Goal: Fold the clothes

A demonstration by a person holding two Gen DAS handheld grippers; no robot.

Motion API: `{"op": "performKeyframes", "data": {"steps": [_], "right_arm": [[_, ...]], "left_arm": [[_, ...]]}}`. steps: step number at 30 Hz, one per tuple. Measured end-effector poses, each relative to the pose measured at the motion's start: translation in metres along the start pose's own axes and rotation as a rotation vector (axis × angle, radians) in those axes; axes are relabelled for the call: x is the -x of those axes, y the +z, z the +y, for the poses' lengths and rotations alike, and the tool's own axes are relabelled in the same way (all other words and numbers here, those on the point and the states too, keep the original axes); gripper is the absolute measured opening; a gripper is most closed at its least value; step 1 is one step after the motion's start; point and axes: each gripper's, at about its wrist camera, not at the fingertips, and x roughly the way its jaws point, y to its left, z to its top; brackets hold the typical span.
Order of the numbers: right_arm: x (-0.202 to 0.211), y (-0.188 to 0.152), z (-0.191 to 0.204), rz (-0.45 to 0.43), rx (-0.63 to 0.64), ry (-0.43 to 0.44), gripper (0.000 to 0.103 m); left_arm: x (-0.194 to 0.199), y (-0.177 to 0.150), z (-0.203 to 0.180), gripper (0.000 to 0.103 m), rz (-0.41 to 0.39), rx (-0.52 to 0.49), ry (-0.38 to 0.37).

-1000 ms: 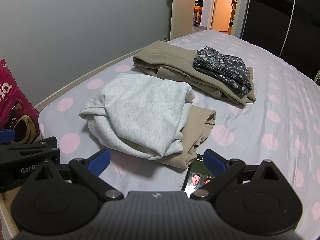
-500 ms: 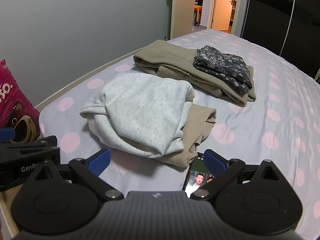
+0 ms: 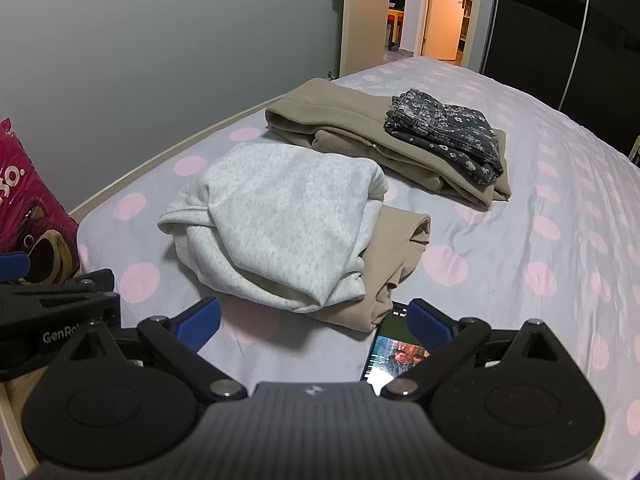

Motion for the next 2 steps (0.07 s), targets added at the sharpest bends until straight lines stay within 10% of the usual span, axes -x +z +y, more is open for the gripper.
{"op": "performKeyframes", "data": {"steps": [2], "right_arm": [[-0.0001,0.0000,-0.0003,0.000,0.000,-0.001,0.100]], "left_arm": [[0.0003,-0.0003,-0.0005,0.078,-0.002,-0.002,0.000]]}}
